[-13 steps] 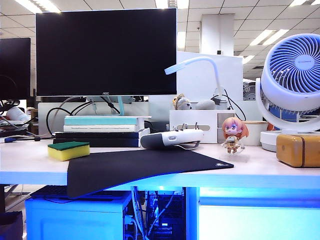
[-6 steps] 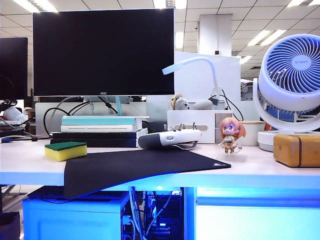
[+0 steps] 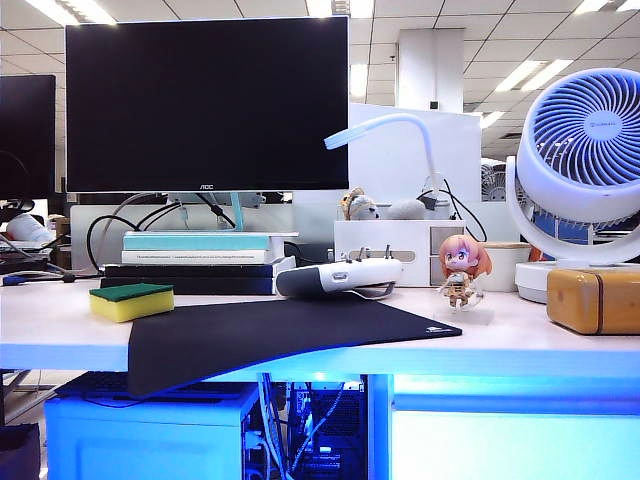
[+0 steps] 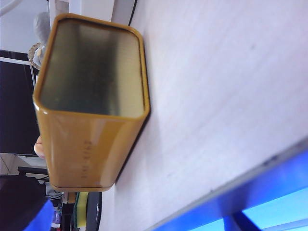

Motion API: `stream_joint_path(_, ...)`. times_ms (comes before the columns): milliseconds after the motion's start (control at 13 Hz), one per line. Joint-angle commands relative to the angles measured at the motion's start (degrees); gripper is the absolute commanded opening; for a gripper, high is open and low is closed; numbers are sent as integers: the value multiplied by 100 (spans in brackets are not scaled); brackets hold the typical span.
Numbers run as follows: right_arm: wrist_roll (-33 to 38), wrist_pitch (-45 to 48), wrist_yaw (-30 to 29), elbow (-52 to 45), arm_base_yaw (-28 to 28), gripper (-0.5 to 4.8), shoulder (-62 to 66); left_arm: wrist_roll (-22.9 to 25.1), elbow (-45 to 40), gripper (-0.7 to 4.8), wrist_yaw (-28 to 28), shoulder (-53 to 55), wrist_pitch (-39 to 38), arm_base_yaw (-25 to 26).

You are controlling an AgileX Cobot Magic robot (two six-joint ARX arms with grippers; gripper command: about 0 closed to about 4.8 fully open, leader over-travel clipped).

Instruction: Open the drawer, place the cleaning sponge inside, then close the drawer.

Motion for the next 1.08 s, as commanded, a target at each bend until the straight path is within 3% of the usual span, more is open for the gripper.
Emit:
stream_joint_path(77, -76, 529, 46, 22, 28, 479, -68, 146, 33, -6, 24, -28, 92, -2)
stream_joint_path(925, -129, 535, -76, -378, 24, 479, -138, 79, 35, -6, 26, -46, 457, -2)
stream_joint_path(1079, -146, 531, 411, -577, 2, 479, -136, 76, 35, -6, 186, -50, 461, -2)
